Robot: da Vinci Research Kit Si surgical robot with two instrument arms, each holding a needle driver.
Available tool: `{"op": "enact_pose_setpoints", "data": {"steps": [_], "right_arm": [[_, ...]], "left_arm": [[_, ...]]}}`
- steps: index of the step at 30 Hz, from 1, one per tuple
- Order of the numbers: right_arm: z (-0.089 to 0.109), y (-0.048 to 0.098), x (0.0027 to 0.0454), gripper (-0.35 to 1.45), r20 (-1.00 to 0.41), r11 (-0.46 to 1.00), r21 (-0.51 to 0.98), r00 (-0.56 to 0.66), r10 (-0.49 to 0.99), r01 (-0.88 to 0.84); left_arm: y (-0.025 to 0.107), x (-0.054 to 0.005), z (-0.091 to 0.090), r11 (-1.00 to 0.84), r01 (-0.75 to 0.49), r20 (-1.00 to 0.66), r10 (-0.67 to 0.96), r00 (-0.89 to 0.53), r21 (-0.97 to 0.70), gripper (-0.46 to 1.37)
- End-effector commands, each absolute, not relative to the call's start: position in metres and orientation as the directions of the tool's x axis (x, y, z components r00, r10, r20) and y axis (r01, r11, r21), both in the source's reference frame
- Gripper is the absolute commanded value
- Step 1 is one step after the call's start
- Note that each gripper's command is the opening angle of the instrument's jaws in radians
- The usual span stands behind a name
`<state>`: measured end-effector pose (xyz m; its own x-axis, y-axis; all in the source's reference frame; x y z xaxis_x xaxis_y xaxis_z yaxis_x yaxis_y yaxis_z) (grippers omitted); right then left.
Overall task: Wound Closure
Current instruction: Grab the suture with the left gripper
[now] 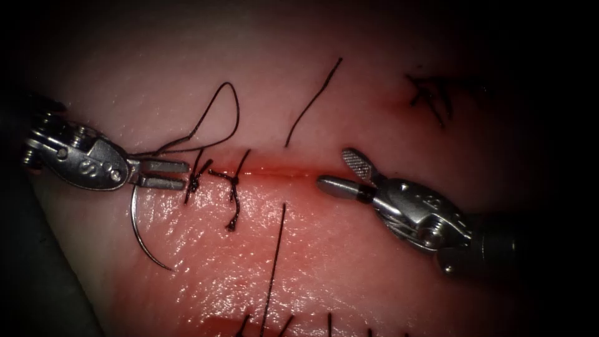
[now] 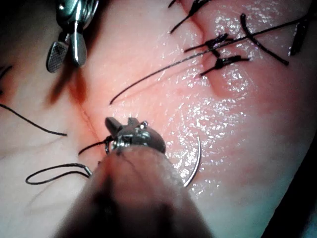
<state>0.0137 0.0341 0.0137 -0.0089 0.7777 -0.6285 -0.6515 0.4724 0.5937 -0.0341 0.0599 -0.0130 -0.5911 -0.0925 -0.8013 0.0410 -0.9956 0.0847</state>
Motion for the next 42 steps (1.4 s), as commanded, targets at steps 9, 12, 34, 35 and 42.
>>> {"op": "enact_pose_setpoints", "data": {"steps": [9,12,34,35,42], "right_arm": [[0.015,0.035,0.0131,0.93,-0.628,0.474,0.595,-0.008,0.778,-0.649],[0.015,0.035,0.0129,0.93,-0.628,0.474,0.595,-0.008,0.778,-0.649],[0.015,0.035,0.0130,0.93,-0.630,0.476,0.595,-0.007,0.777,-0.647],[0.015,0.035,0.0130,0.93,-0.630,0.477,0.595,-0.007,0.777,-0.647],[0.015,0.035,0.0130,0.93,-0.631,0.478,0.594,-0.006,0.776,-0.647]], "left_arm": [[0.057,-0.0372,-0.013,-0.956,0.082,-0.815,-0.284,-0.506,0.282,0.48],[0.055,-0.0384,-0.013,-0.930,0.106,-0.792,-0.357,-0.496,0.352,0.50],[0.050,-0.0435,-0.010,-0.860,0.151,-0.737,-0.497,-0.457,0.487,0.65],[0.050,-0.0436,-0.010,-0.860,0.151,-0.737,-0.499,-0.456,0.488,0.65],[0.049,-0.0448,-0.009,-0.853,0.153,-0.732,-0.510,-0.452,0.500,0.61]]}}
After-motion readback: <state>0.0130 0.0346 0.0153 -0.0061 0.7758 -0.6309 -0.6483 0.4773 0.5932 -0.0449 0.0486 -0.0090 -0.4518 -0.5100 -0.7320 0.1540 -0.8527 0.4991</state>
